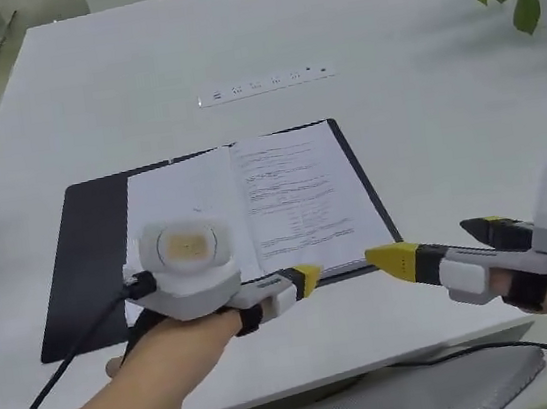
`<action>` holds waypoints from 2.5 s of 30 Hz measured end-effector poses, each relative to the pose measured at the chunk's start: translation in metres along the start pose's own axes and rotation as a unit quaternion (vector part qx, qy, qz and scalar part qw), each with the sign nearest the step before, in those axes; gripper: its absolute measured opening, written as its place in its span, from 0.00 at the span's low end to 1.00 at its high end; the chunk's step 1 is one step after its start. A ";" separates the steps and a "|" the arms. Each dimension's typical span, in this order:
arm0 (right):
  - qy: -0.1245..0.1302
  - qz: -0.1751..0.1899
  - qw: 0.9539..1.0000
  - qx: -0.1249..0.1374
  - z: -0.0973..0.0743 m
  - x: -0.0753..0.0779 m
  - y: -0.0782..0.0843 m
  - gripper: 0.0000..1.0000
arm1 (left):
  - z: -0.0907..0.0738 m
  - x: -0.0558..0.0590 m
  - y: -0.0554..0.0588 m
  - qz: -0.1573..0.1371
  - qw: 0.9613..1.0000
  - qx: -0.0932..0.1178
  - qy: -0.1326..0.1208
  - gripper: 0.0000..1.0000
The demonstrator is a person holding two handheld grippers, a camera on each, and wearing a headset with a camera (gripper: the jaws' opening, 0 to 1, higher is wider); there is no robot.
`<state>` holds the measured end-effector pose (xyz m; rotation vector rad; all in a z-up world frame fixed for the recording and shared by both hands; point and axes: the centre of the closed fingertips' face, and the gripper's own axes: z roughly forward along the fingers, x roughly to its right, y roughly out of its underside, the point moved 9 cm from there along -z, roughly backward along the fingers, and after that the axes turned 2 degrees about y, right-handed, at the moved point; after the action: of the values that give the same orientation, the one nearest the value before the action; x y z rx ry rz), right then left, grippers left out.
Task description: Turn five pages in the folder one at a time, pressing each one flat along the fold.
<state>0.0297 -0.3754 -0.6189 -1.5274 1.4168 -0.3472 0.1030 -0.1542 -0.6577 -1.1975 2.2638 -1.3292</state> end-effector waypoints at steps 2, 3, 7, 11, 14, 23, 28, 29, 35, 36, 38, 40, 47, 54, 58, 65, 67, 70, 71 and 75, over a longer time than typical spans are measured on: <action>-0.002 0.001 1.000 0.000 0.000 0.001 0.000 0.91 | 0.010 0.002 -0.001 0.002 1.000 -0.007 0.002 0.72; -0.003 0.001 1.000 0.000 0.001 0.002 0.000 0.90 | 0.016 0.004 -0.001 0.012 1.000 -0.018 0.002 0.71; -0.004 0.006 1.000 -0.002 0.002 0.008 0.002 0.89 | 0.034 0.012 -0.006 0.028 0.999 -0.018 0.006 0.70; -0.008 0.010 1.000 -0.002 0.003 0.014 0.001 0.89 | 0.051 0.019 -0.010 0.024 1.000 -0.010 0.012 0.69; -0.009 0.012 1.000 -0.002 0.004 0.017 0.000 0.89 | 0.062 0.021 -0.008 0.029 0.999 -0.014 0.009 0.68; -0.018 0.013 1.000 -0.007 0.009 0.019 0.000 0.88 | 0.087 0.018 -0.010 0.012 1.000 0.001 -0.014 0.66; -0.025 0.017 0.999 -0.014 0.014 0.020 0.002 0.87 | 0.103 0.013 -0.007 0.005 0.999 0.004 -0.034 0.65; -0.025 0.017 0.999 -0.015 0.014 0.020 0.002 0.87 | 0.106 0.013 -0.006 0.005 0.999 0.003 -0.035 0.65; -0.030 0.018 0.999 -0.024 0.016 0.024 0.005 0.87 | 0.118 0.014 0.009 0.013 0.998 -0.010 -0.063 0.61; -0.030 0.020 0.999 -0.025 0.016 0.025 0.005 0.87 | 0.119 0.014 0.012 0.013 0.998 -0.013 -0.067 0.60; -0.030 0.022 0.999 -0.025 0.017 0.027 0.006 0.86 | 0.119 0.016 0.014 0.039 0.996 0.003 -0.075 0.59; -0.028 0.024 0.999 -0.028 0.018 0.029 0.007 0.86 | 0.119 0.015 0.017 0.035 0.996 0.028 -0.078 0.60; -0.032 0.027 0.999 -0.032 0.020 0.031 0.007 0.85 | 0.119 0.014 0.025 0.033 0.995 0.066 -0.073 0.60; -0.035 0.028 0.998 -0.038 0.021 0.032 0.010 0.85 | 0.119 0.014 0.028 0.032 0.994 0.081 -0.070 0.58; -0.035 0.031 0.998 -0.040 0.020 0.034 0.011 0.84 | 0.118 0.012 0.030 0.030 0.993 0.089 -0.069 0.51; -0.033 0.036 0.998 -0.044 0.020 0.035 0.013 0.84 | 0.117 0.008 0.031 0.024 0.992 0.098 -0.073 0.43; -0.034 0.035 0.998 -0.045 0.020 0.034 0.013 0.84 | 0.117 0.006 0.031 0.018 0.992 0.101 -0.076 0.38; -0.035 0.033 0.998 -0.047 0.021 0.034 0.013 0.83 | 0.116 0.003 0.031 0.006 0.992 0.101 -0.079 0.32; -0.036 0.033 0.998 -0.047 0.022 0.034 0.013 0.83 | 0.116 0.003 0.030 0.012 0.992 0.101 -0.081 0.32; -0.037 0.031 0.998 -0.049 0.024 0.033 0.013 0.83 | 0.116 0.004 0.030 0.006 0.991 0.102 -0.081 0.31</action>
<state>0.0494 -0.3912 -0.6533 -1.5561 1.4368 -0.1837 0.1514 -0.2198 -0.7455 -1.1734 1.9675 -1.3671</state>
